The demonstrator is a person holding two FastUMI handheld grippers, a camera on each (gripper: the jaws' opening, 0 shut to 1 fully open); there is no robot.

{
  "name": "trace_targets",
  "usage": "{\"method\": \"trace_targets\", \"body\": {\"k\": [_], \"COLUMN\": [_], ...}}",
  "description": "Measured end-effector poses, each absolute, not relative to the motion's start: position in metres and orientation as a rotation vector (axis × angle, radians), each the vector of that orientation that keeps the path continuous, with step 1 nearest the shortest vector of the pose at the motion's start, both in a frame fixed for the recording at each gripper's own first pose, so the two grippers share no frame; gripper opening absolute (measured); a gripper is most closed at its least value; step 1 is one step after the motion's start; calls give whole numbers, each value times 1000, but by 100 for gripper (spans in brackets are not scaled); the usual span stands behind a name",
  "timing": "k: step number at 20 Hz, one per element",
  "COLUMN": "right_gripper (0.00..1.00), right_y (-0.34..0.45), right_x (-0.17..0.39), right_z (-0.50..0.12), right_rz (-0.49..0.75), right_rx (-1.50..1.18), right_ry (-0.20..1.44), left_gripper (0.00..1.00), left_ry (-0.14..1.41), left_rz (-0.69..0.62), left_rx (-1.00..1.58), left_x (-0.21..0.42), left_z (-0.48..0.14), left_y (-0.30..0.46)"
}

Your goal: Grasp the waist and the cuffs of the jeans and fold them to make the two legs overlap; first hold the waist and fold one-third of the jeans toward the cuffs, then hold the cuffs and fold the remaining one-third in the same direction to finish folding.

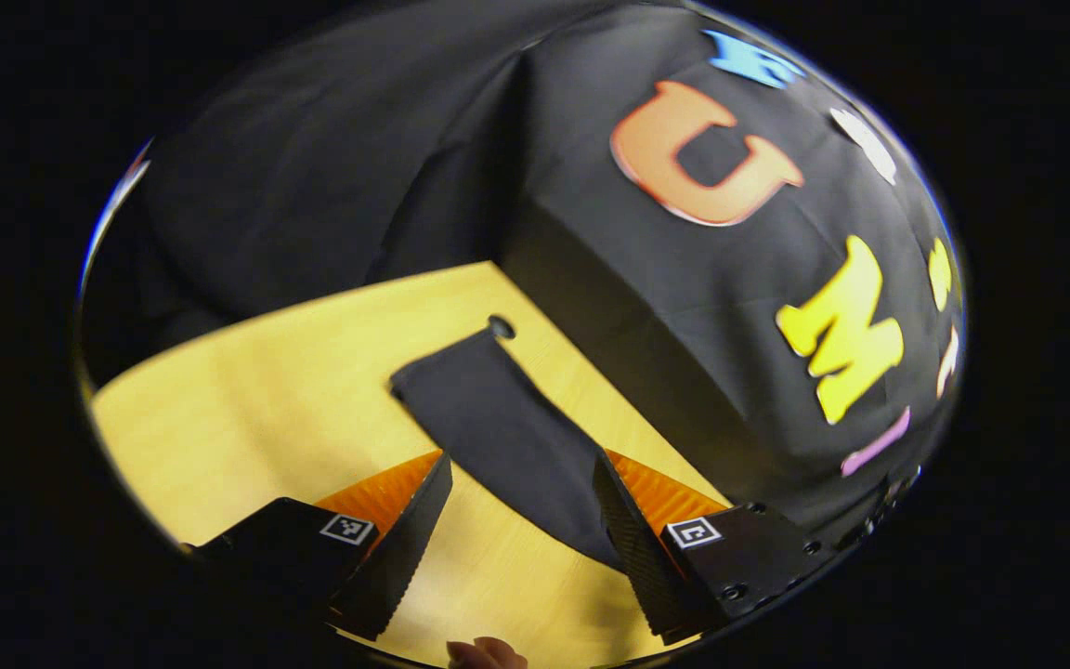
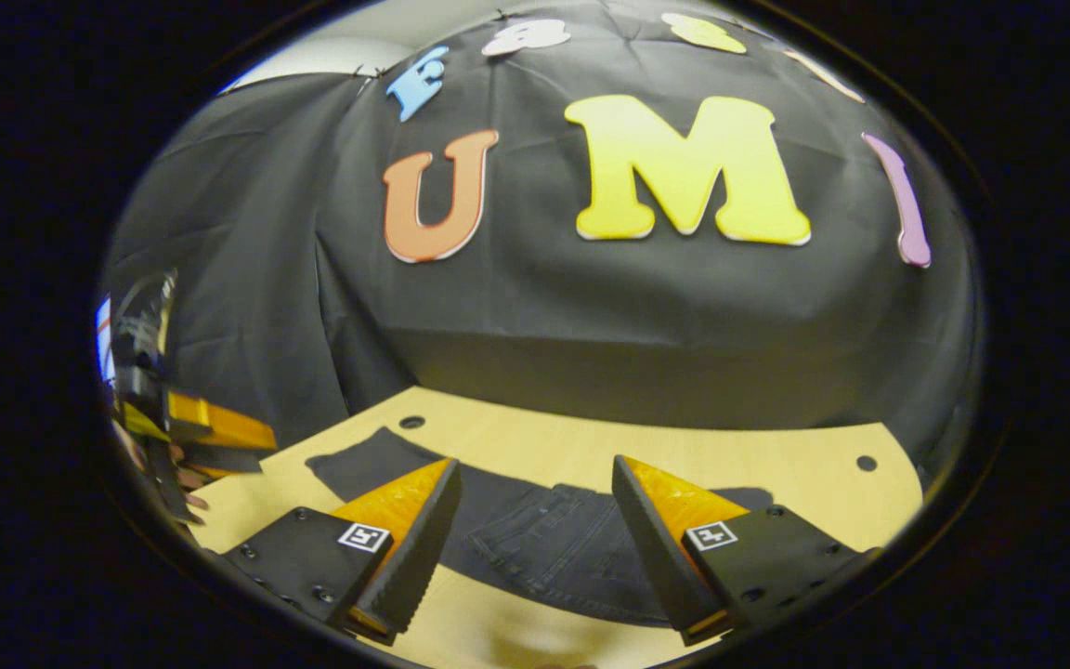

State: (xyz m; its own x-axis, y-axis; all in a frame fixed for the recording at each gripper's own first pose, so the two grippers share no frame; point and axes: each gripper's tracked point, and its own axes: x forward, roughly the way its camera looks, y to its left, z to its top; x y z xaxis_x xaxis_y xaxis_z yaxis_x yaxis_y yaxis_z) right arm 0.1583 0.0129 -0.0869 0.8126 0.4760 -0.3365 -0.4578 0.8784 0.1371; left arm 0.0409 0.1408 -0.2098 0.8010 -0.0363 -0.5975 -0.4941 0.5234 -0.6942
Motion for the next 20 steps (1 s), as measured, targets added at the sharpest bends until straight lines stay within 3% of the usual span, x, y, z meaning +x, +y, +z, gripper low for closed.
{"method": "trace_targets", "body": {"k": [2,10,20], "right_gripper": [99,99,100], "right_y": [-7,-102,-168], "right_x": [163,187,201], "right_z": [-62,-8,-6], "right_rz": [463,259,118], "right_rx": [66,104,135], "right_ry": [330,251,278], "left_gripper": [98,98,93], "left_ry": [617,652,490], "left_rz": [352,485,484], "left_rx": [-1158,-1406,-1623], "left_x": [51,71,143], "left_z": [-230,-289,-308], "left_y": [150,189,200]}}
